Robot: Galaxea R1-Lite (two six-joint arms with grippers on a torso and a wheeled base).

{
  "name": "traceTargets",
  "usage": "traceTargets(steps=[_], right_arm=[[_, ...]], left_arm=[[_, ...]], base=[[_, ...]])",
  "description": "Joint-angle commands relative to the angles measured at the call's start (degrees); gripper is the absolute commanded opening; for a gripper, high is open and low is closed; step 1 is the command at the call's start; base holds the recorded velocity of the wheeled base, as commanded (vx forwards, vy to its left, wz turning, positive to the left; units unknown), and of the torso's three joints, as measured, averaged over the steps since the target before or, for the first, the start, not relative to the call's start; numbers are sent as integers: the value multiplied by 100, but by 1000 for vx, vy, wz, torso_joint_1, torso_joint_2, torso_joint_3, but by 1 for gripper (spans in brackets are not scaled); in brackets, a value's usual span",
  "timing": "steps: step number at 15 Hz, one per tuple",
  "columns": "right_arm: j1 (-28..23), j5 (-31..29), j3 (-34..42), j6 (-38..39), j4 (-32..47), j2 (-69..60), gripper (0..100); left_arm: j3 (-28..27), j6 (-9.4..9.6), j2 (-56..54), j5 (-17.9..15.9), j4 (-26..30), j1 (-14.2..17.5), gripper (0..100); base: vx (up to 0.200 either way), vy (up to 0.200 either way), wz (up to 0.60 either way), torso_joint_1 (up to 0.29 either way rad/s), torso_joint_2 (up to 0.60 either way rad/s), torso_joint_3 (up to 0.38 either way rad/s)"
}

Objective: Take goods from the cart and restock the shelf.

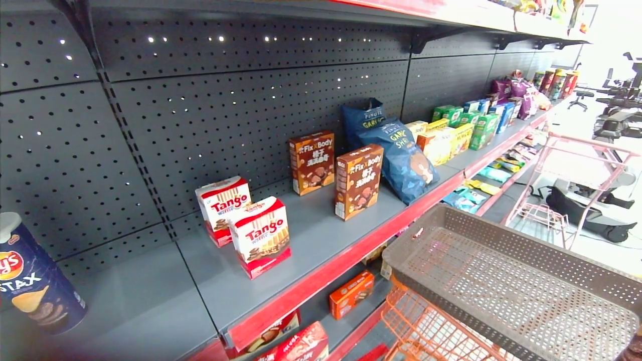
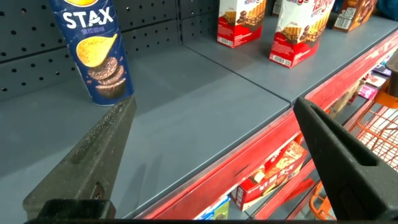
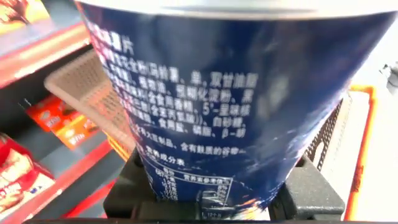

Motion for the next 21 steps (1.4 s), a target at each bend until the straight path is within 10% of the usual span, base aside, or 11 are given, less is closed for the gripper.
traceTargets(steps=[1,14,21], right_arm=[[50,16,19,0,-6,-267,0],[288,-19,335,0,-23,-505,0],[384,-1,573,36,-58,-751,0]], left_arm=[[0,-1,-2,1,-4,0,100],[0,-1,-2,1,-4,0,100],[0,-10,-2,1,-4,0,100]], base=[[0,0,600,-7,2,7],[0,0,600,2,2,4],[0,0,0,0,0,0]])
